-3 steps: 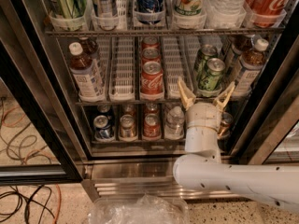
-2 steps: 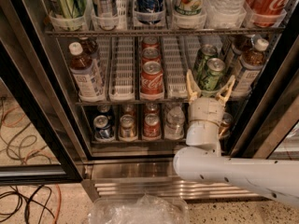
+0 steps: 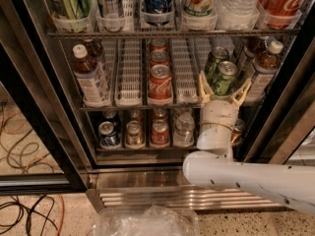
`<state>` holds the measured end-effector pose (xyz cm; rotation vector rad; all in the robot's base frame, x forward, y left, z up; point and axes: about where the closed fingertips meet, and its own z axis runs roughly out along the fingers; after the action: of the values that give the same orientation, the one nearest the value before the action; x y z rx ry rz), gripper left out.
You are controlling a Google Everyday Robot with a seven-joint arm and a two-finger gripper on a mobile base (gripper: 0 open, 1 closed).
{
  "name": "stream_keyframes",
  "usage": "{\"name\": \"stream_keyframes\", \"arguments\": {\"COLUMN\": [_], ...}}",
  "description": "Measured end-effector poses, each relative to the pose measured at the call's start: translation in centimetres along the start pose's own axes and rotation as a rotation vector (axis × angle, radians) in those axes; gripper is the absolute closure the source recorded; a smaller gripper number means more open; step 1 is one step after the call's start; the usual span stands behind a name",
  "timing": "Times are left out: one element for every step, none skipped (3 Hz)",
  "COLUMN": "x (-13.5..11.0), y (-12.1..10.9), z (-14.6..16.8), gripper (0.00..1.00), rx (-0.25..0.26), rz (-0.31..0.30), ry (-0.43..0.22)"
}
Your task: Pick green can from middle shelf of fridge
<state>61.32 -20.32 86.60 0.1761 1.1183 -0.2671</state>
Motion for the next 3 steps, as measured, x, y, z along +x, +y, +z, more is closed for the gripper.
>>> {"name": "stream_keyframes", "arguments": {"x": [1.0, 0.9, 0.9], "y": [1.0, 1.5, 1.3], "z": [-0.3, 0.7, 2.3], "gripper": [0.30, 0.28, 0.28], "rx": [-0.038, -0.042, -0.013], "rz": [0.002, 0.003, 0.004], "ry": [0.017, 0.004, -0.008]}}
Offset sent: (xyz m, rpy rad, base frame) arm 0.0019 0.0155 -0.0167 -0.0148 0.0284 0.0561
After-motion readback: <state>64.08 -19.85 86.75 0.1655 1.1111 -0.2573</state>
